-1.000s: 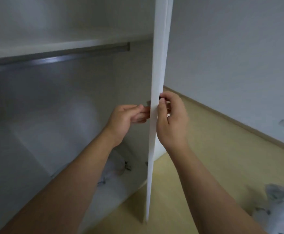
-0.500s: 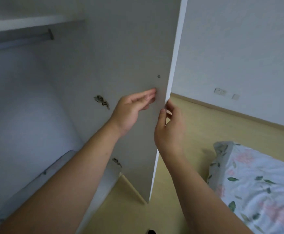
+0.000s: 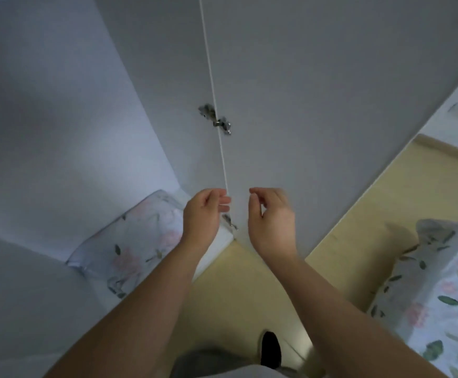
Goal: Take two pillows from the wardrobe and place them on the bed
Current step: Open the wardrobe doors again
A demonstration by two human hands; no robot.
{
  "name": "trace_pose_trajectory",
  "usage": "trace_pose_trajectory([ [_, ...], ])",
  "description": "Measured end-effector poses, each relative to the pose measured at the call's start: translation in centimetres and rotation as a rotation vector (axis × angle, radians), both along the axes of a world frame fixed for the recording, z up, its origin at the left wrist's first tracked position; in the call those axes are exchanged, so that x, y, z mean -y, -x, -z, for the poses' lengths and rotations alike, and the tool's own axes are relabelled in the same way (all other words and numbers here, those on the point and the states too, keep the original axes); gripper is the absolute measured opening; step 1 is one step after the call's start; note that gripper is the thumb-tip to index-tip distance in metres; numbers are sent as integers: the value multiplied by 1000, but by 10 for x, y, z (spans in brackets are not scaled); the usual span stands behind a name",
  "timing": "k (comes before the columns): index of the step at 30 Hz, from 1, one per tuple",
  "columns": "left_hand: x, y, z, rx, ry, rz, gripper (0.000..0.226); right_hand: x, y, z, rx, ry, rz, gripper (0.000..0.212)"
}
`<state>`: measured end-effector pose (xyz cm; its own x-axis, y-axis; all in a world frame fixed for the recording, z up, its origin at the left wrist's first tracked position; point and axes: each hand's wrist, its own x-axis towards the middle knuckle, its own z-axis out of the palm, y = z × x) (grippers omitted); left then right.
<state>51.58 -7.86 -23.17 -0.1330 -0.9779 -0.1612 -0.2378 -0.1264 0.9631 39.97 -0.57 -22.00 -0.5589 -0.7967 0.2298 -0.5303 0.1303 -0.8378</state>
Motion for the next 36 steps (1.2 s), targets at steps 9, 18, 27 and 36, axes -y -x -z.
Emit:
trace_pose_trajectory([
  [9,65,-123,168,157,-348,-204,18,101,-113,158,119,-519,-283,44],
  [18,146,-284,414,547,-639,-244,26,195,-245,362,344,-1012,-556,38],
  [27,234,-418,608,606,-856,-447,49,267,-329,517,377,-1148,-648,42],
  [36,299,-473,704,-292,-984,-750,58,295,-353,598,479,-1246,-518,44],
])
